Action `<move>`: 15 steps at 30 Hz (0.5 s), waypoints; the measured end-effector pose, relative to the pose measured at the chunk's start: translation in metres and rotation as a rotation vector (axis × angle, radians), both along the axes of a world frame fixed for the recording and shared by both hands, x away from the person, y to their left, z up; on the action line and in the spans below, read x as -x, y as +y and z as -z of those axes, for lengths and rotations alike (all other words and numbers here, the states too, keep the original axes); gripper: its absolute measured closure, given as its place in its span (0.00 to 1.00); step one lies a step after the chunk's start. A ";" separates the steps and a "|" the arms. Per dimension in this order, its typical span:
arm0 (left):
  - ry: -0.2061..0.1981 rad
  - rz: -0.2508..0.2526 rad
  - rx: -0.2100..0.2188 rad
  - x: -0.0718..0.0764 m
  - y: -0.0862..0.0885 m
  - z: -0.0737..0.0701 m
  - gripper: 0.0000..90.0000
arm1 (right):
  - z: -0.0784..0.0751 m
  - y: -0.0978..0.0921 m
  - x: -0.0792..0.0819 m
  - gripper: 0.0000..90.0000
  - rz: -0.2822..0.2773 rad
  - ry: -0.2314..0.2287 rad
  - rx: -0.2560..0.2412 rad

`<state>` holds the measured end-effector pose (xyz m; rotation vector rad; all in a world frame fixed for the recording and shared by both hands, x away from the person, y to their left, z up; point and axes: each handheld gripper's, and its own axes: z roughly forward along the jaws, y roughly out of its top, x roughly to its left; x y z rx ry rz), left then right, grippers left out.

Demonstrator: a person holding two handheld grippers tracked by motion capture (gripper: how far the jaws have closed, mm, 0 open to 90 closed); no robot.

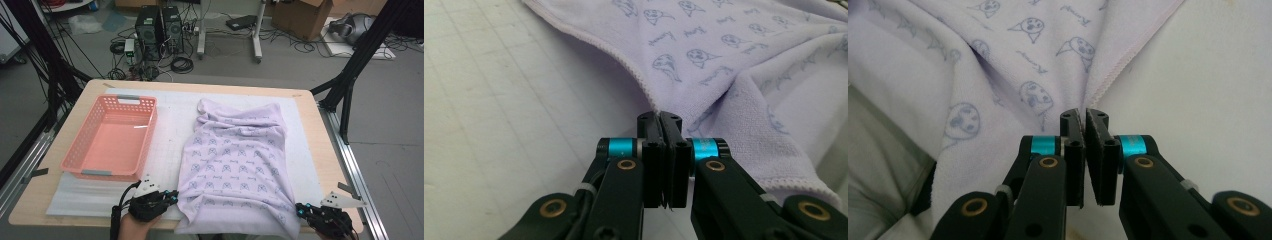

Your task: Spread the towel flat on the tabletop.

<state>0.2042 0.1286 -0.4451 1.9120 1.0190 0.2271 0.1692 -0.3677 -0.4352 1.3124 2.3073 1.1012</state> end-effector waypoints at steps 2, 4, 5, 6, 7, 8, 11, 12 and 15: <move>0.003 -0.001 0.013 0.001 0.000 -0.001 0.97 | 0.000 -0.002 0.004 0.95 -0.001 0.006 0.006; 0.004 -0.019 0.033 -0.002 0.001 -0.003 0.94 | 0.000 -0.004 0.005 0.90 0.002 0.003 -0.007; 0.011 -0.038 0.046 -0.004 0.002 -0.003 0.83 | -0.001 -0.006 0.005 0.80 0.021 -0.006 -0.011; 0.017 -0.050 0.069 -0.008 0.002 -0.003 0.72 | -0.001 -0.007 0.004 0.76 0.041 -0.012 -0.037; 0.022 -0.063 0.083 -0.012 0.002 -0.003 0.65 | -0.002 -0.008 0.001 0.72 0.056 -0.019 -0.066; 0.018 -0.075 0.092 -0.015 0.002 -0.004 0.60 | -0.003 -0.008 -0.002 0.69 0.069 -0.033 -0.085; 0.018 -0.083 0.063 -0.030 -0.004 -0.002 0.52 | -0.002 -0.001 -0.016 0.62 0.091 -0.049 -0.080; 0.026 -0.083 0.048 -0.035 -0.006 0.000 0.51 | 0.000 0.002 -0.022 0.60 0.089 -0.057 -0.050; 0.056 -0.066 0.012 -0.049 -0.017 0.005 0.51 | 0.008 0.013 -0.038 0.61 0.100 -0.049 0.019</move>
